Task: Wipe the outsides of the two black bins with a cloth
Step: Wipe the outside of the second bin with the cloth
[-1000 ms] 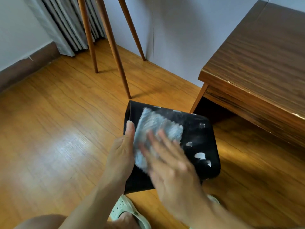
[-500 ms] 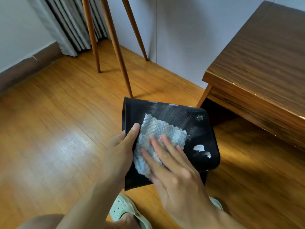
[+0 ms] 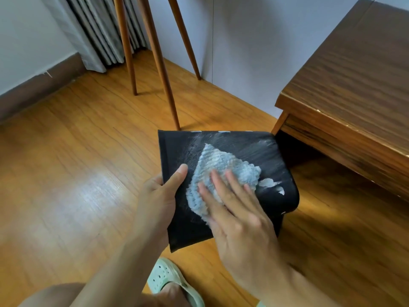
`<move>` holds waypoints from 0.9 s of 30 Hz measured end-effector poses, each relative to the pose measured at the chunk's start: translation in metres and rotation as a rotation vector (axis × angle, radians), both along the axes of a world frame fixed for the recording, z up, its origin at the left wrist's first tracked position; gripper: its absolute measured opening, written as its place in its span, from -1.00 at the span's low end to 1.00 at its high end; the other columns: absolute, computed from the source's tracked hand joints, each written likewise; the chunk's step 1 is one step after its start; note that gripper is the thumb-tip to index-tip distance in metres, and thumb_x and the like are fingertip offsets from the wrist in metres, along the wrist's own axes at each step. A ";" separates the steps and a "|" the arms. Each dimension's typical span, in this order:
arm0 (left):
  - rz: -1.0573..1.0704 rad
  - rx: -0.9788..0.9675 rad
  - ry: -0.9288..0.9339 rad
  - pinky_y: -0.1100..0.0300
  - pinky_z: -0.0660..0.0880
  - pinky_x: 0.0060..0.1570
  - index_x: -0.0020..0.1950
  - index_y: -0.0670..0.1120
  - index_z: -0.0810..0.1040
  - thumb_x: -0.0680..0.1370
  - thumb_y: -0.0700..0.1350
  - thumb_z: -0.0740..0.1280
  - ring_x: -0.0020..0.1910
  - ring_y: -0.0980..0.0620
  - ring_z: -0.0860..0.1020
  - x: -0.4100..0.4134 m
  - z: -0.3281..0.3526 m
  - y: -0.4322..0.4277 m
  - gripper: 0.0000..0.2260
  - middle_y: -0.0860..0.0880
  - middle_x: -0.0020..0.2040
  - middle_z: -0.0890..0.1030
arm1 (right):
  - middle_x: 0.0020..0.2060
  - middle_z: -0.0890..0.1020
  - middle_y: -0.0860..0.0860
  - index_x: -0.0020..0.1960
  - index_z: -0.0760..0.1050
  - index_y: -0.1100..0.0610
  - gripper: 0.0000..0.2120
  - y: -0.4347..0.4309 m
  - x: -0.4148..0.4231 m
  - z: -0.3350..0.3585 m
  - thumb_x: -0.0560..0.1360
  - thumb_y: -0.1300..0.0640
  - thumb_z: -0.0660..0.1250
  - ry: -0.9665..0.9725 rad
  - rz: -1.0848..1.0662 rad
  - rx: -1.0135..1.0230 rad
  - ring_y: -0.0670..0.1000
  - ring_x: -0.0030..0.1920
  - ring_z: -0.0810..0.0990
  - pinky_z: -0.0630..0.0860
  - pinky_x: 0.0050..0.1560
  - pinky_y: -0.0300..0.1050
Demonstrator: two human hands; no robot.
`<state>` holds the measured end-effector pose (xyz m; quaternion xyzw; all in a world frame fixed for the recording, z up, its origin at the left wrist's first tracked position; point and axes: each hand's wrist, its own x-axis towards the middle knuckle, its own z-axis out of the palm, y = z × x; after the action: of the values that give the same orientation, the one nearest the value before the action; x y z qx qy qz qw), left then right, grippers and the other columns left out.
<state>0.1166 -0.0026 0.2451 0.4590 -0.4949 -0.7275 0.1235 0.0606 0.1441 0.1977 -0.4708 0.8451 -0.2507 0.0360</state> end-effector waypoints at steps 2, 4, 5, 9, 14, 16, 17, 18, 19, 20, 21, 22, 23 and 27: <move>0.028 0.022 0.002 -0.02 0.66 -0.13 0.02 -0.14 0.66 0.59 -0.03 0.40 -0.19 -0.16 0.72 0.002 -0.001 -0.002 -0.82 -0.19 -0.10 0.75 | 0.58 0.26 -0.01 0.58 0.23 -0.06 -0.54 0.003 -0.016 -0.002 0.68 -0.01 0.07 0.018 -0.020 -0.006 0.06 0.62 0.16 0.13 0.56 0.11; 0.048 0.016 0.014 -0.08 0.62 -0.02 -0.03 -0.11 0.67 0.58 -0.02 0.41 -0.14 -0.19 0.72 0.003 0.000 -0.004 -0.83 -0.19 -0.08 0.75 | 0.58 0.24 0.00 0.58 0.22 -0.04 -0.57 0.008 -0.048 -0.003 0.72 0.02 0.01 -0.040 -0.201 -0.004 0.06 0.61 0.16 0.13 0.58 0.12; 0.047 0.006 0.023 -0.07 0.62 -0.02 -0.06 -0.11 0.68 0.58 -0.02 0.41 -0.14 -0.18 0.72 0.003 0.002 -0.005 -0.83 -0.17 -0.10 0.75 | 0.59 0.23 -0.01 0.59 0.23 -0.01 -0.56 0.011 -0.066 -0.003 0.72 0.02 -0.01 -0.106 -0.311 0.002 0.05 0.62 0.13 0.15 0.59 0.13; 0.051 0.003 0.039 -0.03 0.63 -0.09 -0.11 -0.11 0.67 0.58 -0.02 0.41 -0.20 -0.16 0.71 0.000 0.003 -0.004 -0.82 -0.16 -0.16 0.74 | 0.60 0.21 0.03 0.59 0.23 0.02 -0.54 0.011 -0.064 -0.006 0.72 0.00 -0.06 -0.149 -0.400 0.002 0.07 0.63 0.09 0.20 0.58 0.16; 0.098 0.062 -0.001 -0.12 0.63 0.01 0.00 -0.17 0.68 0.58 0.01 0.42 -0.12 -0.23 0.72 -0.002 -0.007 -0.001 -0.76 -0.23 -0.06 0.75 | 0.56 0.34 0.06 0.56 0.28 0.01 -0.53 0.000 0.016 -0.007 0.66 0.03 0.14 -0.006 -0.025 -0.087 0.11 0.60 0.22 0.19 0.56 0.10; 0.121 0.097 -0.003 -0.19 0.62 0.08 0.05 -0.17 0.67 0.58 0.02 0.42 -0.04 -0.27 0.72 -0.002 -0.008 -0.002 -0.75 -0.25 0.00 0.74 | 0.56 0.34 0.07 0.57 0.26 0.02 -0.53 0.004 0.000 -0.008 0.67 0.04 0.12 0.011 -0.002 -0.080 0.10 0.60 0.22 0.23 0.55 0.16; 0.132 0.097 0.004 -0.16 0.63 0.05 0.03 -0.15 0.66 0.58 0.02 0.42 -0.06 -0.25 0.72 -0.001 -0.007 -0.003 -0.77 -0.23 -0.01 0.74 | 0.55 0.34 0.09 0.58 0.26 0.05 -0.54 0.007 -0.016 -0.010 0.69 0.05 0.09 0.002 -0.062 -0.068 0.11 0.59 0.23 0.27 0.54 0.20; 0.136 0.085 0.018 -0.11 0.64 0.00 0.00 -0.13 0.66 0.58 0.01 0.41 -0.11 -0.21 0.72 -0.001 -0.006 -0.003 -0.80 -0.20 -0.05 0.75 | 0.56 0.33 0.10 0.58 0.26 0.08 -0.55 0.011 -0.036 -0.011 0.71 0.05 0.04 -0.027 -0.166 -0.056 0.11 0.60 0.22 0.29 0.53 0.21; 0.133 0.065 0.033 -0.06 0.65 -0.05 -0.02 -0.11 0.66 0.59 0.00 0.40 -0.15 -0.18 0.73 -0.001 -0.004 -0.003 -0.82 -0.17 -0.09 0.75 | 0.57 0.30 0.09 0.58 0.25 0.09 -0.54 0.014 -0.057 -0.011 0.72 0.04 -0.01 -0.081 -0.282 -0.045 0.09 0.60 0.18 0.28 0.54 0.19; 0.128 0.044 0.039 -0.03 0.65 -0.08 -0.03 -0.10 0.66 0.59 0.00 0.40 -0.17 -0.15 0.73 -0.002 -0.002 -0.003 -0.82 -0.14 -0.12 0.76 | 0.58 0.27 0.08 0.59 0.24 0.09 -0.53 0.016 -0.070 -0.011 0.72 0.02 -0.05 -0.132 -0.370 -0.034 0.07 0.61 0.14 0.24 0.57 0.15; 0.120 0.032 0.040 -0.01 0.65 -0.11 -0.04 -0.09 0.66 0.60 0.00 0.40 -0.19 -0.13 0.73 -0.003 -0.001 -0.001 -0.83 -0.12 -0.14 0.76 | 0.58 0.26 0.08 0.59 0.22 0.09 -0.52 0.016 -0.072 -0.012 0.71 0.01 -0.06 -0.159 -0.409 -0.024 0.05 0.62 0.13 0.21 0.58 0.12; 0.113 0.028 0.038 0.01 0.66 -0.16 -0.04 -0.09 0.66 0.60 0.01 0.40 -0.21 -0.12 0.73 -0.004 -0.001 -0.001 -0.83 -0.12 -0.16 0.76 | 0.58 0.27 0.09 0.58 0.20 0.09 -0.52 0.013 -0.063 -0.011 0.70 0.00 -0.04 -0.154 -0.395 -0.026 0.07 0.61 0.16 0.22 0.58 0.11; 0.110 0.028 0.029 0.03 0.66 -0.20 -0.04 -0.09 0.65 0.60 0.01 0.40 -0.23 -0.12 0.73 -0.005 -0.002 0.001 -0.82 -0.12 -0.17 0.75 | 0.56 0.30 0.12 0.58 0.19 0.09 -0.53 0.008 -0.045 -0.010 0.69 0.01 0.01 -0.124 -0.335 -0.041 0.10 0.60 0.21 0.27 0.55 0.13; 0.123 0.070 -0.010 -0.12 0.65 -0.02 0.03 -0.19 0.67 0.59 0.03 0.41 -0.12 -0.22 0.73 -0.005 -0.007 0.003 -0.73 -0.22 -0.05 0.75 | 0.53 0.39 0.10 0.54 0.32 0.07 -0.48 0.000 0.024 -0.010 0.60 0.18 0.31 -0.010 -0.022 -0.122 0.09 0.58 0.27 0.32 0.52 0.12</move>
<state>0.1120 0.0003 0.2379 0.4964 -0.4404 -0.7330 0.1494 0.0842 0.1446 0.1873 -0.4616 0.8331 -0.3045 0.0084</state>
